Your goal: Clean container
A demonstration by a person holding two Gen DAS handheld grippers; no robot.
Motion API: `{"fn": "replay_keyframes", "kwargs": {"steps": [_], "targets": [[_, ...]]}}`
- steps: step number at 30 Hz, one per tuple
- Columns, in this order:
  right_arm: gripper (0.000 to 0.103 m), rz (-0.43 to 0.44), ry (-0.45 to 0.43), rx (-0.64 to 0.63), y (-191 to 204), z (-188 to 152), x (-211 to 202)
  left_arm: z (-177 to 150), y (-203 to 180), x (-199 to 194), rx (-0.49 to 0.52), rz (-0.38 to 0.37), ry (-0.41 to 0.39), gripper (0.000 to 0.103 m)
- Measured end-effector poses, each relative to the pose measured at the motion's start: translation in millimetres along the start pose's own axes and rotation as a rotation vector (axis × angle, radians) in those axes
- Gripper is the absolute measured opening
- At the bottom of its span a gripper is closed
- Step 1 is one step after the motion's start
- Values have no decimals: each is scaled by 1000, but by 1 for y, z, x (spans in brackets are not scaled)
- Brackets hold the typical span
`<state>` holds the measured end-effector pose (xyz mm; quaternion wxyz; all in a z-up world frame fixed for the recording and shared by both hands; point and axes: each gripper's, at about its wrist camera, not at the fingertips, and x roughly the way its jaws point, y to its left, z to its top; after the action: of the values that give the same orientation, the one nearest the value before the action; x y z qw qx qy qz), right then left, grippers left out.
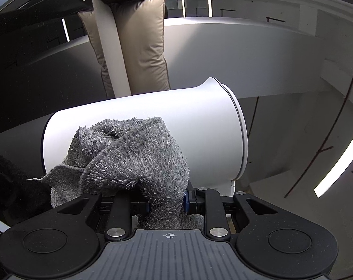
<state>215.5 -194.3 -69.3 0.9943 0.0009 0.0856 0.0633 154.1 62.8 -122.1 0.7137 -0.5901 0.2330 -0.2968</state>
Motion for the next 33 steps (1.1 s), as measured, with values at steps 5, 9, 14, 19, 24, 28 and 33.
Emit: {"fn": "replay_keyframes", "kwargs": {"steps": [5,9,14,19,24,28,33], "targets": [[30,56,2,-6,3,5,1,-3,2,-15,0,0,-16,22],[30,85,1,-13,16,3,-11,-5,-3,-25,-4,-28,-26,22],[30,95,3,-18,21,3,-17,-5,-8,-30,-3,-46,-33,22],[30,98,3,-21,24,2,-18,-5,-15,-30,10,-119,-34,22],[30,102,4,-22,24,1,-18,-4,-15,-30,1,-159,-40,22],[30,102,6,-23,24,1,-19,-7,-1,-33,-77,-150,-58,22],[30,101,8,-21,25,1,-20,-9,11,-35,-133,-69,-74,22]]}}
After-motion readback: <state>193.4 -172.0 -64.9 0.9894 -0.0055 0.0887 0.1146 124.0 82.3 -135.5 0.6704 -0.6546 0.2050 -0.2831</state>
